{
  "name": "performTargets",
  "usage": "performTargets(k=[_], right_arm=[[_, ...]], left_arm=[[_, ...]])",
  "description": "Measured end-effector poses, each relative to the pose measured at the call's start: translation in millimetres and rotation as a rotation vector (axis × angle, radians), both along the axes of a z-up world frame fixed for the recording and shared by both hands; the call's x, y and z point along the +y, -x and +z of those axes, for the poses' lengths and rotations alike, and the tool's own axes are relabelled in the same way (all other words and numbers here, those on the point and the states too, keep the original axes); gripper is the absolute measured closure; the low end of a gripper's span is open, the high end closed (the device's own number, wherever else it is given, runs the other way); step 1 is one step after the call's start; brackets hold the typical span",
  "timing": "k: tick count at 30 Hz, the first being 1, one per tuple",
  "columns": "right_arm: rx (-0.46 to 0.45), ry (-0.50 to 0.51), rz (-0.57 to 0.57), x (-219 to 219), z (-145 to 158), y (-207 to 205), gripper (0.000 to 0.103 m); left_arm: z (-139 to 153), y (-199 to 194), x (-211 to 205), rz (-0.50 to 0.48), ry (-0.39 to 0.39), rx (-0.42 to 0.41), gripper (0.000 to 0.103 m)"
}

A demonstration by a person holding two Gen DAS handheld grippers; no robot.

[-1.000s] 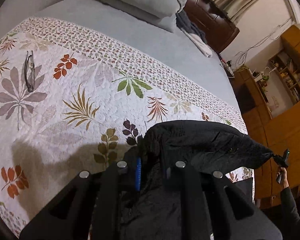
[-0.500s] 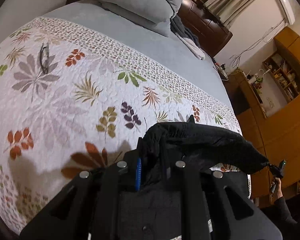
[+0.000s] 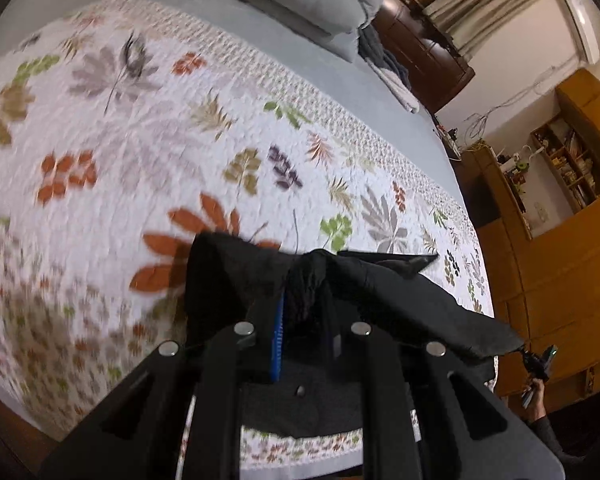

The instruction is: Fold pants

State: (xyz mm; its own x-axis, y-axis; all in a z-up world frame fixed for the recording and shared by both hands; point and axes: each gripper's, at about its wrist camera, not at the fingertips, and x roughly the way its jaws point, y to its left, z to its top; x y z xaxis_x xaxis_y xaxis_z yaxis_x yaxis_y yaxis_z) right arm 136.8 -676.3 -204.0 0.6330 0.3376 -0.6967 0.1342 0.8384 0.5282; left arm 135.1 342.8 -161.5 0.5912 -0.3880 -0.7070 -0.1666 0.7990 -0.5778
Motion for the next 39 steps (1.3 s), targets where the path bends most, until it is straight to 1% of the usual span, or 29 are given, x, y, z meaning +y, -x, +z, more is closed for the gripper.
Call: performTargets(k=[4,7,10,11,12,13,14,15,17,18,19,20,21,23,24,25,27,29,30,31,33,34,36,38,39], right_arm=[[0.024,-0.001,-0.016,4.4,-28.8,23.3,0.096],[0.034,0.019,-0.031,8.0,-44.0,35.4,0.095],[0.052,0.025,-0.073,6.8,-54.4,45.9,0.081],[0.065,0.012,-0.085,5.6,-57.4,50.0,0.068],[0.067,0.004,-0.090,4.7,-58.4,52.9,0.065],[0.077,-0.008,-0.096,3.9,-59.5,57.8,0.064],[0.080,-0.028,-0.104,2.3,-59.9,61.7,0.062],[0.079,-0.067,-0.126,-0.5,-59.9,68.9,0.059],[0.054,-0.140,-0.151,-1.6,-57.4,80.1,0.058],[0.043,-0.175,-0.160,-0.2,-56.5,83.8,0.058],[0.024,-0.222,-0.163,3.8,-55.3,87.6,0.058],[0.007,-0.265,-0.159,10.2,-54.6,88.7,0.056],[-0.007,-0.300,-0.158,18.7,-54.9,89.1,0.054],[-0.015,-0.383,-0.170,34.6,-61.7,86.9,0.050],[-0.013,-0.413,-0.169,43.3,-65.7,83.1,0.049],[-0.008,-0.428,-0.170,54.4,-71.4,79.0,0.049],[0.016,-0.457,-0.168,74.3,-86.8,70.0,0.049],[0.057,-0.472,-0.182,86.4,-100.5,62.6,0.048],[0.096,-0.463,-0.206,93.6,-108.8,59.5,0.048],[0.103,-0.470,-0.220,96.8,-113.4,57.9,0.048],[0.101,-0.493,-0.243,102.1,-119.0,58.0,0.047],[0.092,-0.505,-0.256,102.6,-120.1,57.7,0.046],[0.076,-0.536,-0.276,104.0,-123.0,56.5,0.039],[0.071,-0.556,-0.292,105.3,-126.0,52.4,0.039],[0.064,-0.570,-0.292,106.4,-126.5,48.6,0.039]], left_arm=[[-27.4,22.6,-1.4,0.008,0.018,0.043,0.089],[-45.4,34.2,-0.7,0.019,0.025,0.073,0.087],[-59.8,40.5,1.5,0.032,0.021,0.098,0.083],[-62.6,42.3,0.8,0.035,-0.002,0.110,0.079],[-64.5,43.3,-0.2,0.034,-0.024,0.125,0.070],[-66.4,46.6,-1.2,0.038,-0.062,0.152,0.063],[-67.2,50.0,-1.3,0.048,-0.103,0.178,0.049],[-66.1,54.4,-1.1,0.062,-0.156,0.203,0.041],[-59.6,69.6,2.7,0.097,-0.241,0.217,0.041],[-50.5,79.2,3.6,0.131,-0.287,0.215,0.041],[-41.0,86.2,3.0,0.165,-0.313,0.200,0.039],[-29.0,94.5,-1.2,0.197,-0.326,0.166,0.032],[-15.6,102.6,-8.3,0.221,-0.321,0.117,0.021],[11.7,117.5,-39.4,0.225,-0.301,-0.009,0.011],[19.3,121.3,-56.0,0.216,-0.286,-0.054,0.011],[23.0,119.5,-80.0,0.174,-0.243,-0.092,0.011],[16.8,114.2,-113.0,0.123,-0.168,-0.104,0.011],[-0.5,100.9,-145.3,0.062,-0.085,-0.093,0.011],[-11.6,94.3,-157.6,0.056,-0.069,-0.074,0.011],[-27.7,88.4,-169.6,0.072,-0.056,-0.030,0.011],[-53.9,80.3,-179.1,0.079,-0.004,0.045,0.011],[-67.7,77.7,-181.5,0.105,0.019,0.084,0.011],[-84.9,72.9,-181.4,0.126,0.054,0.113,0.011],[-104.8,69.1,-174.0,0.198,0.071,0.173,0.011],[-114.3,66.5,-168.9,0.229,0.108,0.193,0.011]])
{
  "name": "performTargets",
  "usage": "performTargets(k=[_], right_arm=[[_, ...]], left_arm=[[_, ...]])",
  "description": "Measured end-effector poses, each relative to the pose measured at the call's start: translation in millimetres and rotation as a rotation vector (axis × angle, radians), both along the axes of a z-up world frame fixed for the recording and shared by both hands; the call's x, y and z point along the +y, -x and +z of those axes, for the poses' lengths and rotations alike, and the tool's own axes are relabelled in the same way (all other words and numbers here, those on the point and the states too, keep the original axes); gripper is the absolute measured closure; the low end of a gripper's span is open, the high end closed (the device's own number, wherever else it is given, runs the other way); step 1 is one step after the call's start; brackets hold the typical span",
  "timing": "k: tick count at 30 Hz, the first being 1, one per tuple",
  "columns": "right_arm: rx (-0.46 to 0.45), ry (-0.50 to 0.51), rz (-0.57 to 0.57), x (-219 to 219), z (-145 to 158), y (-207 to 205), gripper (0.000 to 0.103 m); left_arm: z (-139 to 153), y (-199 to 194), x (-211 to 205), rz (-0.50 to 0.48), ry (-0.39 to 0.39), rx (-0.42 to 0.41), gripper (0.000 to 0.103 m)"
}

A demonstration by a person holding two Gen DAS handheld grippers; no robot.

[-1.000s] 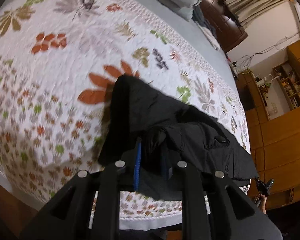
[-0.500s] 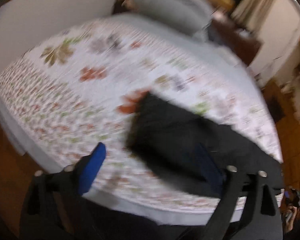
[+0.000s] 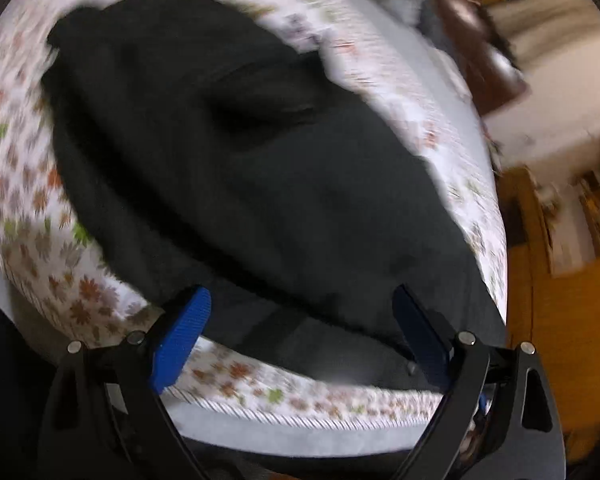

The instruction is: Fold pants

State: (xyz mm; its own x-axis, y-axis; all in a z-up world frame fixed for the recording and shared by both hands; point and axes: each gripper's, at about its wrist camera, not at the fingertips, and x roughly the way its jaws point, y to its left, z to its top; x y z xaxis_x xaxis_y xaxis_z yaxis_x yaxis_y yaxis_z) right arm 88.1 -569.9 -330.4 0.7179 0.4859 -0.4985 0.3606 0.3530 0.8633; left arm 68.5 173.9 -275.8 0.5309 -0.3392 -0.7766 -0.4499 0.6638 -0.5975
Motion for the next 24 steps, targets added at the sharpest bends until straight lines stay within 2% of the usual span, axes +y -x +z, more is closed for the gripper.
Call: performTargets(k=[3,5,6,7,8,9,10,13,16,19,21,24], right_arm=[[-0.020,-0.006,0.000,2.7,1.3,-5.2,0.039],[-0.020,0.001,0.000,3.4,2.8,-11.8,0.039],[-0.020,0.000,0.001,4.2,1.7,-13.4,0.041],[-0.023,-0.001,0.009,5.8,0.2,-15.0,0.048],[-0.020,0.003,0.020,6.6,-0.4,-18.0,0.067],[-0.019,0.024,0.024,7.4,1.6,-19.8,0.090],[-0.033,0.026,0.023,7.5,4.3,-18.9,0.098],[-0.065,0.077,0.045,10.1,19.9,-16.2,0.100],[-0.066,0.099,0.049,9.3,27.6,-11.1,0.100],[-0.067,0.122,0.053,5.4,30.9,-3.6,0.100],[-0.016,0.138,0.071,2.7,17.6,-5.3,0.100],[0.039,0.155,0.081,2.9,6.8,-8.3,0.100]], left_arm=[[-0.6,-1.2,7.6,0.057,0.029,-0.038,0.011],[5.2,-4.5,7.8,0.053,-0.034,-0.076,0.011],[6.8,-5.3,8.6,0.061,-0.051,-0.082,0.018],[7.8,-5.4,10.8,0.076,-0.045,-0.090,0.033],[7.4,-6.8,12.5,0.069,-0.022,-0.086,0.072],[9.7,-7.2,14.3,0.063,-0.016,-0.074,0.092],[14.4,-5.7,16.8,0.066,-0.003,-0.090,0.095],[35.3,-2.2,19.0,0.029,0.003,-0.127,0.098],[42.6,5.2,22.3,0.016,0.024,-0.111,0.099],[37.9,7.7,26.2,0.022,0.060,-0.077,0.099],[30.9,6.8,25.2,0.013,0.048,-0.051,0.099],[-0.2,6.6,25.1,0.023,0.089,0.028,0.099]])
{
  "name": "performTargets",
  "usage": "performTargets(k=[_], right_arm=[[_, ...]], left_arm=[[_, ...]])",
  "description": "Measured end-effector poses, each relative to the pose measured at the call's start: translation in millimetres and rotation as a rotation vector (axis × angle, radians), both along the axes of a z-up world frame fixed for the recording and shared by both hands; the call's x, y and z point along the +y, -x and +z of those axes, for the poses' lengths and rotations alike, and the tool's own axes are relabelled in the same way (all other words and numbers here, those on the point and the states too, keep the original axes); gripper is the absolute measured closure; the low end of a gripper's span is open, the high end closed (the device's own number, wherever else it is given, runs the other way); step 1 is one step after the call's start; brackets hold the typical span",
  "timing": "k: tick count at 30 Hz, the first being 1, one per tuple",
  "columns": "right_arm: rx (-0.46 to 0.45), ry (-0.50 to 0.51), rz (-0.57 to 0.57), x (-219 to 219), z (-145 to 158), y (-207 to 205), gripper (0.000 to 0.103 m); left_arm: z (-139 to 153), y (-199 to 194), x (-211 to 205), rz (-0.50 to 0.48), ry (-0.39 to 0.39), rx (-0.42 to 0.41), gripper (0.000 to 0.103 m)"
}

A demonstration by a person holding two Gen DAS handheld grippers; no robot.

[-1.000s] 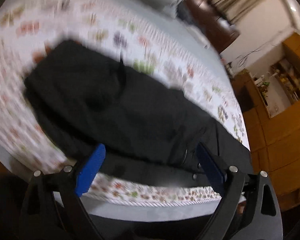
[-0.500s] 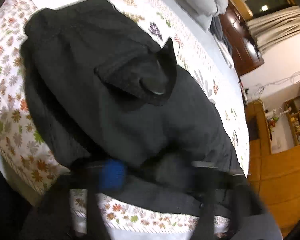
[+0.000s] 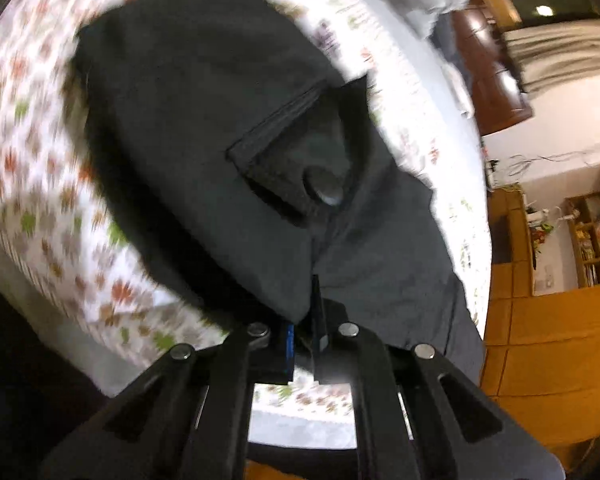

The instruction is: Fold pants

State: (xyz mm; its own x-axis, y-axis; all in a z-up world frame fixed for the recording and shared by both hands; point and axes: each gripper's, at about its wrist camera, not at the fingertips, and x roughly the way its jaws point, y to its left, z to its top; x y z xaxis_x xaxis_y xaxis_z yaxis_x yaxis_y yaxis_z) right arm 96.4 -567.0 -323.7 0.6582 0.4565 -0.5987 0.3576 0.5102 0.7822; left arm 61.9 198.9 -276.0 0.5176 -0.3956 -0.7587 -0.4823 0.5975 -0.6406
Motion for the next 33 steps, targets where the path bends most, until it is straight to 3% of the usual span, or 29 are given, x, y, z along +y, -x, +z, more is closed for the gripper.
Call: performTargets(k=[7,9,11,13,15,16,20,24,27,30,31,33], right_arm=[[0.020,0.005,0.022,-1.1,-12.6,-1.2,0.100],[0.013,-0.003,0.022,-1.7,-11.9,-0.3,0.098],[0.006,-0.007,0.007,-9.5,-6.8,8.6,0.090],[-0.018,-0.013,-0.024,-26.3,0.3,24.3,0.072],[-0.037,0.002,-0.058,-43.1,12.5,39.7,0.068],[-0.047,0.026,-0.074,-50.2,19.7,45.5,0.068],[-0.129,0.096,-0.111,-66.6,52.5,55.6,0.068],[-0.151,0.116,-0.084,-62.3,60.3,27.3,0.068],[-0.126,0.119,-0.081,-65.8,48.6,16.2,0.069],[-0.074,0.130,-0.098,-64.8,31.1,12.8,0.070],[-0.052,0.125,-0.100,-67.6,22.4,12.1,0.074],[-0.002,0.144,-0.098,-72.1,9.2,12.0,0.103]], left_arm=[[-10.1,-6.3,-2.3,-0.026,-0.020,0.003,0.099],[-11.6,-12.5,-2.5,-0.042,-0.031,0.005,0.094],[-5.5,-9.4,-2.9,-0.066,-0.077,0.004,0.084],[5.3,0.0,2.3,-0.047,-0.104,-0.009,0.066],[19.4,8.3,7.4,-0.029,-0.121,-0.023,0.026],[31.0,13.1,10.0,-0.016,-0.166,-0.028,0.023],[69.8,24.5,15.6,-0.094,-0.303,-0.097,0.021],[98.6,10.3,15.6,-0.138,-0.472,-0.193,0.014],[94.8,-10.3,20.5,-0.168,-0.514,-0.214,0.014],[71.4,-29.0,30.3,-0.187,-0.516,-0.158,0.014],[64.0,-34.3,34.1,-0.185,-0.517,-0.130,0.014],[42.9,-40.7,47.2,-0.173,-0.498,-0.069,0.020]])
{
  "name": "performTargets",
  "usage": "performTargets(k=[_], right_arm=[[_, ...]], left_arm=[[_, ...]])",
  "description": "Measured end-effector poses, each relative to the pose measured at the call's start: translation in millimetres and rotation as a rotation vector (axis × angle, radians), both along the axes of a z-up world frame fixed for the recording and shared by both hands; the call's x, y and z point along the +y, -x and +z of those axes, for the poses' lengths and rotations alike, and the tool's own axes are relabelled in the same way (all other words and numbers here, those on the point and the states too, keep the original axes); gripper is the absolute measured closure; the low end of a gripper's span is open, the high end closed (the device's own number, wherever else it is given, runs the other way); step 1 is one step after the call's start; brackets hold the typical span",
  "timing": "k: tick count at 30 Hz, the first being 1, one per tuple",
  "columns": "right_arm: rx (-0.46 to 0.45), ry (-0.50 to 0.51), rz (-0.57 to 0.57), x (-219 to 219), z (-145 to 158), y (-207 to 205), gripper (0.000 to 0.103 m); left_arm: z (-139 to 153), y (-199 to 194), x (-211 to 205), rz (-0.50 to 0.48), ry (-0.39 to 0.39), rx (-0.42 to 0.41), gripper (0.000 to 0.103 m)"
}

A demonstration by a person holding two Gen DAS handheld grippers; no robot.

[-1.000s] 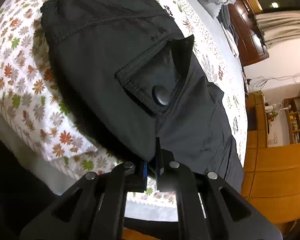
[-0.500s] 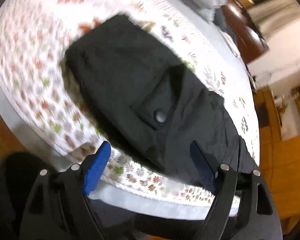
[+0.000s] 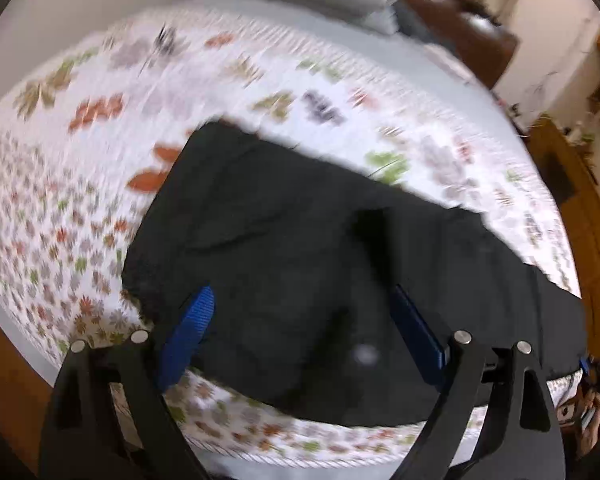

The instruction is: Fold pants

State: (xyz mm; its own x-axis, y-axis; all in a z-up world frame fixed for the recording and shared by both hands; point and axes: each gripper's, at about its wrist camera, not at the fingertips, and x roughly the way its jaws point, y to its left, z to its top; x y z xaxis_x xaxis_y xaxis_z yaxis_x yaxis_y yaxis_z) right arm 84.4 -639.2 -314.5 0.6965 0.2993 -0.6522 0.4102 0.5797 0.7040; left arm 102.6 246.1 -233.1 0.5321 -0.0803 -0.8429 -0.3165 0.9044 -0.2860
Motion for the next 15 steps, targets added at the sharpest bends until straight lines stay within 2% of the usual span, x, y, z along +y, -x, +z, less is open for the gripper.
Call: performTargets(k=[2,4,5,8,10,11,12,14,15], right_arm=[[0.025,-0.015,0.008,-5.6,-14.1,1.2,0.103],[0.038,0.005,0.019,-5.0,-12.8,-1.0,0.103],[0.043,0.013,0.020,-3.7,-11.4,-2.2,0.103],[0.049,0.032,0.019,-2.7,-0.3,-4.1,0.101],[0.016,0.054,0.029,2.0,18.1,-5.8,0.090],[-0.009,0.068,0.032,3.4,28.5,-6.7,0.086],[-0.038,0.075,0.036,4.3,39.4,-11.8,0.083],[-0.065,0.090,0.041,3.8,52.1,-24.8,0.082],[-0.073,0.091,0.044,2.6,56.1,-34.4,0.080]], left_arm=[[-16.3,-2.4,9.9,0.009,0.014,0.027,0.029],[-21.2,-4.4,11.8,0.017,-0.006,0.041,0.038],[-21.5,-5.2,12.8,0.026,-0.004,0.045,0.039],[-19.3,-3.1,22.6,0.065,0.066,0.040,0.039],[-7.8,-0.3,25.1,0.067,0.087,0.028,0.037],[0.6,2.5,24.5,0.068,0.083,0.006,0.030],[12.0,6.5,22.9,0.066,0.074,-0.036,0.020],[38.4,11.1,17.4,0.040,0.001,-0.145,0.013],[44.8,8.3,14.8,0.025,-0.046,-0.162,0.012]])
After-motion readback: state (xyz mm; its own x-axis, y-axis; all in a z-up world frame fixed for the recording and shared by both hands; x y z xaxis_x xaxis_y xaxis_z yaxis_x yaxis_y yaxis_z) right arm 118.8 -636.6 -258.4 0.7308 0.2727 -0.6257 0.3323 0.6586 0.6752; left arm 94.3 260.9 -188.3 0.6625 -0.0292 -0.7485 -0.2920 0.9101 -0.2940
